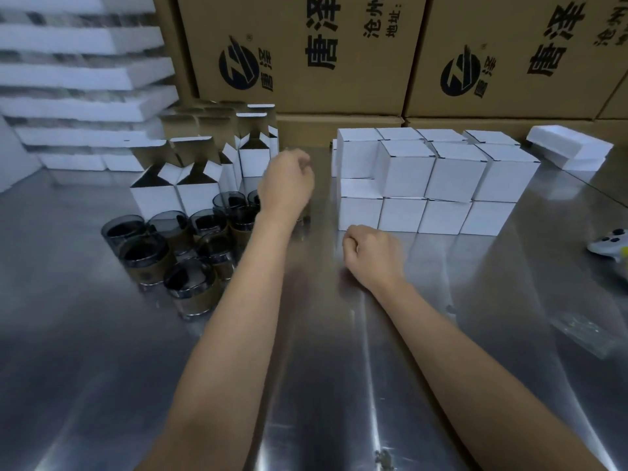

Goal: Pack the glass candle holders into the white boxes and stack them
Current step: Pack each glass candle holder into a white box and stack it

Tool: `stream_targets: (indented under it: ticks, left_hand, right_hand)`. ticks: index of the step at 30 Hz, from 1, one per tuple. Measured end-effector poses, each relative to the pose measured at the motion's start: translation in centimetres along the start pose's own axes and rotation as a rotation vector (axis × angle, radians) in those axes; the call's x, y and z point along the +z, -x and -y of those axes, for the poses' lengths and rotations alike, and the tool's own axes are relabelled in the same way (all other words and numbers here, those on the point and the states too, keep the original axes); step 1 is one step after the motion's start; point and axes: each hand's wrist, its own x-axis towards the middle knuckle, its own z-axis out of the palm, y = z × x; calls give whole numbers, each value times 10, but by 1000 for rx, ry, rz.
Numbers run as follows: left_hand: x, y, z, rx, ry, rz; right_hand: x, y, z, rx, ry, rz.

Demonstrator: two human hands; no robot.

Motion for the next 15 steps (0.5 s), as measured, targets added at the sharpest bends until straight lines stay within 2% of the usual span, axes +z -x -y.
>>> stream_targets:
  ticks: [3,8,15]
  left_hand:
    - [-23,-9,34,-140,-51,-66]
    - [-36,-18,73,-300,-127,-83]
    - [-34,-29,103,-393,-88,11]
  right_hand:
    - [1,-2,2,-45,-18,8]
    - [2,-3,0,-93,-59,65]
    - [6,-5,-4,-145,-120,75]
